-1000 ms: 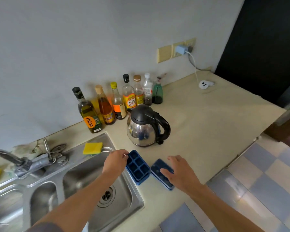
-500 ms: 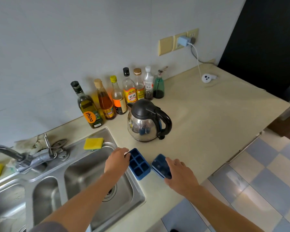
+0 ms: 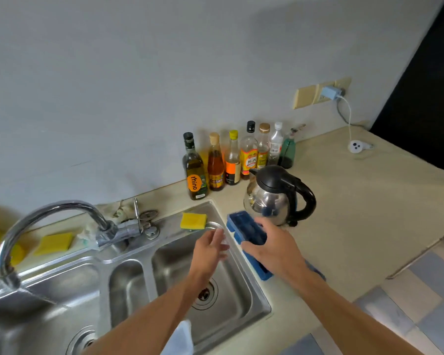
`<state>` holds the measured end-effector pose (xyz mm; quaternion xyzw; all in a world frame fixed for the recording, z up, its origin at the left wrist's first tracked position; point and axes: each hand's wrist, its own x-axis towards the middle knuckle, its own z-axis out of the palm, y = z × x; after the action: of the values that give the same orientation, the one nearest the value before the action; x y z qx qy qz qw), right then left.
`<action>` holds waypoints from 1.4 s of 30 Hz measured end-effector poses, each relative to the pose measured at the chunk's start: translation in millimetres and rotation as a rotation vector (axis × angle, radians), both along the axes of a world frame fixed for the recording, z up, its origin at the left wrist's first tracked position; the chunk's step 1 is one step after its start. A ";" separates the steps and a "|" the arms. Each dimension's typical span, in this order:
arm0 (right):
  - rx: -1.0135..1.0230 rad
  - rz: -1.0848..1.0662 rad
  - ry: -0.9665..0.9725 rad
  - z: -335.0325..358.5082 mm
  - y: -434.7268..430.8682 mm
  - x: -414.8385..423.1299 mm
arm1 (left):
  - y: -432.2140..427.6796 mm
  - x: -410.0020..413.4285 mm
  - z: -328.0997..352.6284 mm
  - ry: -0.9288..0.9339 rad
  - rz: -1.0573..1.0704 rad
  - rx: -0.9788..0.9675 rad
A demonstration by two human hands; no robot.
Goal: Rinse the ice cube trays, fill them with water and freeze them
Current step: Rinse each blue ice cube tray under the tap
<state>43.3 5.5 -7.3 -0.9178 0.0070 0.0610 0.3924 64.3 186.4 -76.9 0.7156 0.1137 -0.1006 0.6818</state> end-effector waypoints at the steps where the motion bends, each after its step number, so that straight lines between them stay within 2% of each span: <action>1: 0.023 0.019 -0.008 3.5 18.3 0.0 | 7.7 -3.4 4.2 0.034 0.000 -0.098; 4: 0.082 0.107 -0.019 12.0 80.2 -3.5 | 48.6 -16.3 14.8 0.111 0.091 -0.329; 7: 0.129 0.203 0.003 19.1 135.5 -9.5 | 97.1 -32.4 29.5 0.158 0.294 -0.596; 9: 0.148 0.280 0.030 24.0 169.5 -17.4 | 128.5 -46.1 35.7 0.120 0.385 -0.666; 13: 0.103 0.446 0.062 25.3 225.1 -35.9 | 175.5 -80.7 33.7 0.090 0.576 -0.562; 17: 0.052 0.588 0.139 13.7 264.5 -56.6 | 207.6 -115.4 28.1 0.164 0.765 -0.467; 20: 0.053 0.664 0.184 5.2 287.8 -72.2 | 230.8 -137.0 23.8 0.216 0.824 -0.390; 26: 0.020 0.694 0.206 -12.6 331.7 -89.5 | 276.3 -158.8 10.1 0.267 0.816 -0.235; 31: -0.080 0.649 0.175 -30.2 379.8 -86.7 | 325.1 -151.4 -10.1 0.317 0.711 -0.166; 35: -0.114 0.561 0.241 -49.5 424.4 -83.7 | 368.9 -137.7 -27.5 0.362 0.583 -0.119; 42: -0.083 0.417 0.349 -64.5 464.0 -67.1 | 408.0 -102.1 -57.6 0.438 0.431 -0.193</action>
<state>-23.9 469.5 -71.8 -0.8903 -0.1121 0.2974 0.3263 -37.8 594.3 -134.4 0.5686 0.3966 -0.1156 0.7114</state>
